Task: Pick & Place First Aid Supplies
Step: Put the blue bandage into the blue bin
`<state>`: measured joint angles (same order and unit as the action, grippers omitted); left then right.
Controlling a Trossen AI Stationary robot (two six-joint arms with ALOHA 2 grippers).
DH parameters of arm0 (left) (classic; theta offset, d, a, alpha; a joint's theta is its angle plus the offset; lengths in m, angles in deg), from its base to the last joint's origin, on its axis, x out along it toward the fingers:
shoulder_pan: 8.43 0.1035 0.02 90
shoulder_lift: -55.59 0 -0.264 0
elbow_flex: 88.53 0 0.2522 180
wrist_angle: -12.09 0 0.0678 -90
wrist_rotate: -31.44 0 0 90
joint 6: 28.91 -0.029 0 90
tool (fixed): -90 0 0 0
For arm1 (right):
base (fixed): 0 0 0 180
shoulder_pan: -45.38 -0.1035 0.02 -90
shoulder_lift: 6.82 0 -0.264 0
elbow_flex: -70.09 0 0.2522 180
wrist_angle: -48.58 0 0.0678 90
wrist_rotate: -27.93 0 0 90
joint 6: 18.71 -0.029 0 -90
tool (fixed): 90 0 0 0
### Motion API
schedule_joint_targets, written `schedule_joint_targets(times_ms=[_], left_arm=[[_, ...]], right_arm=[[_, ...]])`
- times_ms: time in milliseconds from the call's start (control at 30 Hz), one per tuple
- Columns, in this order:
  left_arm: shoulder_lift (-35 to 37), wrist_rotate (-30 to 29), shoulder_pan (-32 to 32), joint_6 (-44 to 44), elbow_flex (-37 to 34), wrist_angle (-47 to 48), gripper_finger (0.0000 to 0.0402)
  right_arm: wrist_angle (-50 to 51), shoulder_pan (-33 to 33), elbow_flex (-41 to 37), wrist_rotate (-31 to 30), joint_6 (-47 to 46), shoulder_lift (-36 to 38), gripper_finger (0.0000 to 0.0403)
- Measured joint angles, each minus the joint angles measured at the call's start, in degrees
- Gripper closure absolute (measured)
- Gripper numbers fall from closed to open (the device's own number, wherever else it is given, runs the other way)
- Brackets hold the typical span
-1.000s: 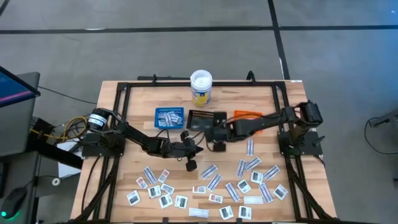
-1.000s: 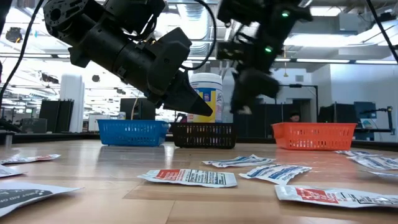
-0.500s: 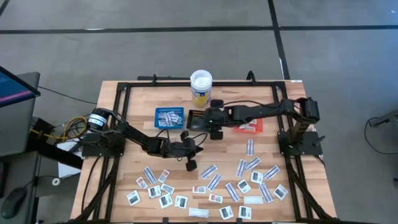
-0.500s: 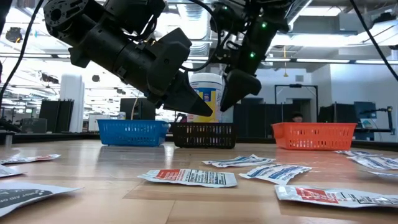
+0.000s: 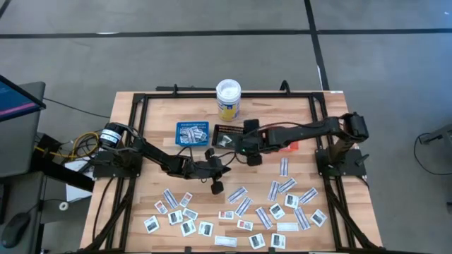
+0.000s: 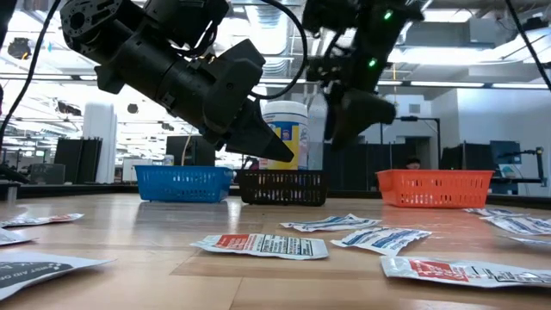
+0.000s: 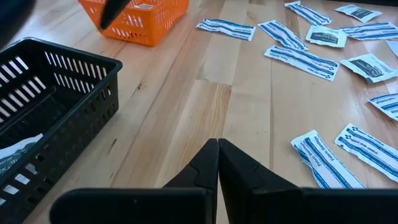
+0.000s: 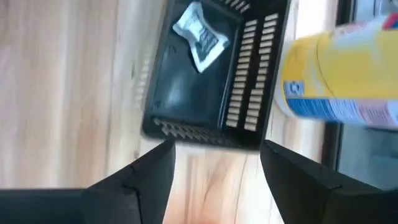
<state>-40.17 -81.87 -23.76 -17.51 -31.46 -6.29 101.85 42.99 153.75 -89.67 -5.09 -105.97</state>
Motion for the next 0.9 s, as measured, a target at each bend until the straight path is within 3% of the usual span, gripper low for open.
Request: schedule_joint_targets(times_ms=[133, 333, 433, 533, 633, 800, 900], left_arm=[[0.00, 0.00, 0.00, 0.00, 0.00, 0.09, 0.0390], [0.00, 0.00, 0.00, 0.00, -0.02, 0.11, 0.0390], [0.00, 0.02, 0.00, 0.00, -0.02, 0.09, 0.0390], [0.00, 0.02, -0.01, 0.00, -0.02, 0.09, 0.0390], [0.00, 0.02, -0.06, 0.00, -0.02, 0.09, 0.0390], [0.00, 0.02, -0.13, 0.02, -0.02, 0.07, 0.0390], [0.00, 0.01, -0.11, 0.01, -0.02, 0.07, 0.0390]], right_arm=[[9.21, -4.06, -0.01, -0.52, -8.77, 3.11, 0.0183], [25.21, -10.13, -0.01, 6.41, -19.47, 8.46, 0.0203], [30.08, -13.14, -0.09, 6.81, -25.23, 11.62, 0.0216], [30.28, -15.35, -1.62, 7.54, -27.58, 15.67, 0.0230], [28.33, -16.93, -5.64, 12.76, -29.63, 20.19, 0.0242], [20.28, -17.95, -16.76, 20.36, -30.50, 27.52, 0.0256], [15.06, -17.66, -23.45, 20.54, -33.39, 30.15, 0.0257]])
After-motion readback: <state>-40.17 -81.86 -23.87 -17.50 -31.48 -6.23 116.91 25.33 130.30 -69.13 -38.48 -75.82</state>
